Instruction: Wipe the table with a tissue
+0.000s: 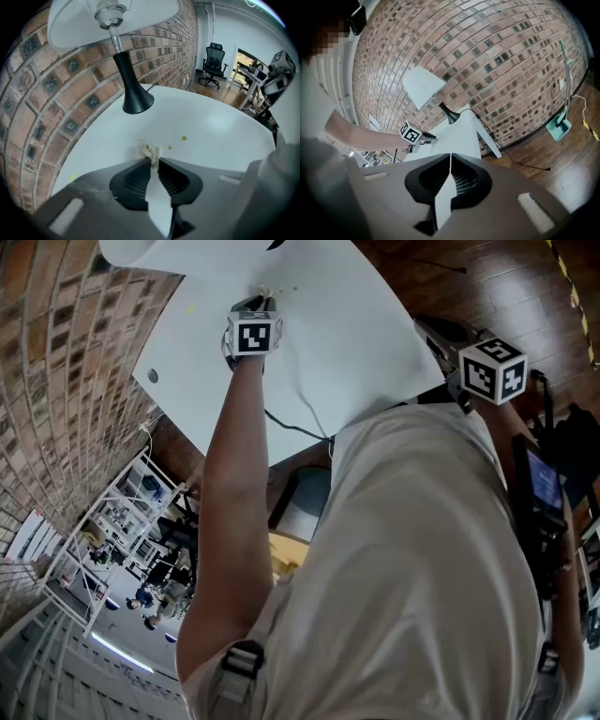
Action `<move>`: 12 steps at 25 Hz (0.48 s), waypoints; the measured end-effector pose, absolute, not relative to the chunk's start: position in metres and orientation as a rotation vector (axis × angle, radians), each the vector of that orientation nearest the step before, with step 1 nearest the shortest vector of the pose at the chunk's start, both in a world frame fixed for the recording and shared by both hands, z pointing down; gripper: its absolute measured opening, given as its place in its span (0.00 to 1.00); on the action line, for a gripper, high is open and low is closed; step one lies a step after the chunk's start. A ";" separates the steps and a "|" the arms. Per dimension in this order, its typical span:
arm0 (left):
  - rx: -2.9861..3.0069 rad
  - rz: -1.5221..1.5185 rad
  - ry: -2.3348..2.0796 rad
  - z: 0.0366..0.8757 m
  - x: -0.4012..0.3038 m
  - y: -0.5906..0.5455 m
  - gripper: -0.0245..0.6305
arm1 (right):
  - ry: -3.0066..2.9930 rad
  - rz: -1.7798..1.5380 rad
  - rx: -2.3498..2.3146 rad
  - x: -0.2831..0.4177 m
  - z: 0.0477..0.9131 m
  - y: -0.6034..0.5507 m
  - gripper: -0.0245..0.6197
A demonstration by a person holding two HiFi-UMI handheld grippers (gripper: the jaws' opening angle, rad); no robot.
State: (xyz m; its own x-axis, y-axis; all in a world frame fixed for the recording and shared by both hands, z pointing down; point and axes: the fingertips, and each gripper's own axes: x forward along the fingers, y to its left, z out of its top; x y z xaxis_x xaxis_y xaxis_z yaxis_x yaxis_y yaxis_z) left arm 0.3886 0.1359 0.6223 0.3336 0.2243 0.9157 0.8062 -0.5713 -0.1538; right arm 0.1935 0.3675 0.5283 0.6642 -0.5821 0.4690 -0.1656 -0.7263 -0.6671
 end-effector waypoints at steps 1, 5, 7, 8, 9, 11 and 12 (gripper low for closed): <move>-1.974 -1.236 -0.904 0.623 0.386 0.137 0.13 | 0.581 -0.924 -2.288 0.194 0.528 0.368 0.06; -1.869 -1.315 -0.892 0.622 0.377 0.139 0.13 | 0.592 -0.929 -2.278 0.194 0.531 0.373 0.06; -1.820 -1.332 -0.870 0.621 0.374 0.142 0.13 | 0.594 -0.928 -2.275 0.193 0.532 0.376 0.06; -1.814 -1.326 -0.868 0.622 0.373 0.145 0.13 | 0.596 -0.927 -2.274 0.194 0.532 0.377 0.06; -1.823 -1.314 -0.882 0.623 0.373 0.151 0.13 | 0.600 -0.925 -2.272 0.194 0.533 0.379 0.06; -1.842 -1.309 -0.926 0.626 0.368 0.165 0.13 | 0.608 -0.923 -2.270 0.196 0.532 0.382 0.06; -1.829 -1.325 -0.929 0.625 0.364 0.168 0.13 | 0.611 -0.922 -2.269 0.196 0.532 0.385 0.06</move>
State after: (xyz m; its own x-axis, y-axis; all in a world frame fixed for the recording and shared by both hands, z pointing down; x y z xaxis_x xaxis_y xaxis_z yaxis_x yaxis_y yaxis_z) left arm 0.3639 0.1679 0.6252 0.2249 0.1533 0.9622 0.8520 -0.5101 -0.1179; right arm 0.1961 0.3849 0.5322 0.6517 -0.6061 0.4560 -0.1833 -0.7092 -0.6808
